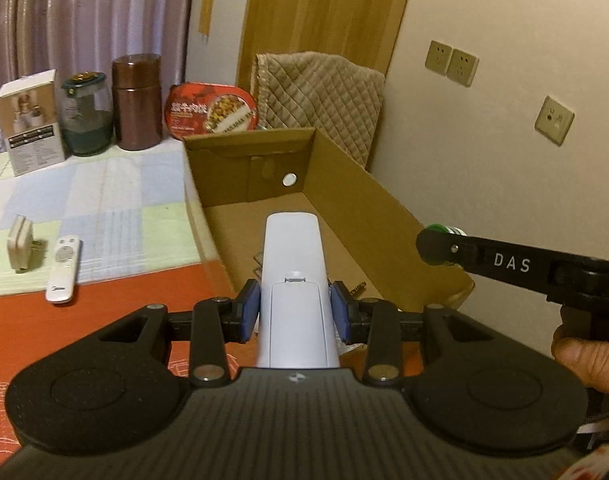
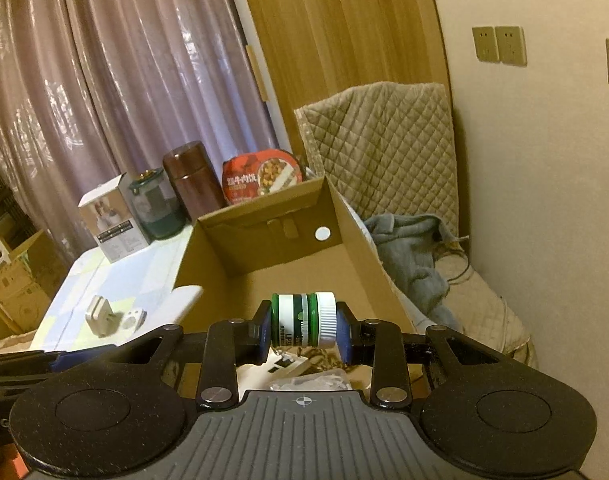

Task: Organize rigid objects
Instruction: 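Carry the white remote and green-and-white jar with both tools over the cardboard box, then open the left tool to drop the white remote while the right tool holds the jar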

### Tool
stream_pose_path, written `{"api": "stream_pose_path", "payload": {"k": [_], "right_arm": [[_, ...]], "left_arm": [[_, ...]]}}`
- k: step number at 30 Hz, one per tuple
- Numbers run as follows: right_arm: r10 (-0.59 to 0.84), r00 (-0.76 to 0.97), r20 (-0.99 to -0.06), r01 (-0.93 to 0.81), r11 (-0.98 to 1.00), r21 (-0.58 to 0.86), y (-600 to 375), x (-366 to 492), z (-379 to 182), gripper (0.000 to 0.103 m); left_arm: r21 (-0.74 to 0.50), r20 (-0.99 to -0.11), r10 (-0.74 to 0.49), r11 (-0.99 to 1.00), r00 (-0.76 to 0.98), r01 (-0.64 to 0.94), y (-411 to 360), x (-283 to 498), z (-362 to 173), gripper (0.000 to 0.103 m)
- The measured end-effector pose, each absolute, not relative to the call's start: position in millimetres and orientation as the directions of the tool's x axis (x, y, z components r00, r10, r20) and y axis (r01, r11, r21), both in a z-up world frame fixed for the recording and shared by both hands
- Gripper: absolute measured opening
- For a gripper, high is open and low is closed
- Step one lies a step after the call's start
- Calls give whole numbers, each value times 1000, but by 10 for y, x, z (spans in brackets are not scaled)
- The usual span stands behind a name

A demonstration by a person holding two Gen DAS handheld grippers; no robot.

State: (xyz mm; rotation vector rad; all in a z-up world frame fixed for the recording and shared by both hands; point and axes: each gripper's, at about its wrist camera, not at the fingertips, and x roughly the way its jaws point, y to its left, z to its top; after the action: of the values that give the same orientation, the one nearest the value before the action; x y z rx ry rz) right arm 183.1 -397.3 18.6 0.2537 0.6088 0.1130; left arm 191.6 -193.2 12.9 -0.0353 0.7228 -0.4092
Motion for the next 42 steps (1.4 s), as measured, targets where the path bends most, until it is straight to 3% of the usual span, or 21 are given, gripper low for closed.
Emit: {"api": "stream_pose_path", "payload": {"k": [42], "right_arm": [[181, 797, -577, -15, 960, 279, -4158, 1915, -21, 29]], "left_arm": [[-135, -648, -341, 932, 681, 338, -2126, 2090, -80, 33]]}}
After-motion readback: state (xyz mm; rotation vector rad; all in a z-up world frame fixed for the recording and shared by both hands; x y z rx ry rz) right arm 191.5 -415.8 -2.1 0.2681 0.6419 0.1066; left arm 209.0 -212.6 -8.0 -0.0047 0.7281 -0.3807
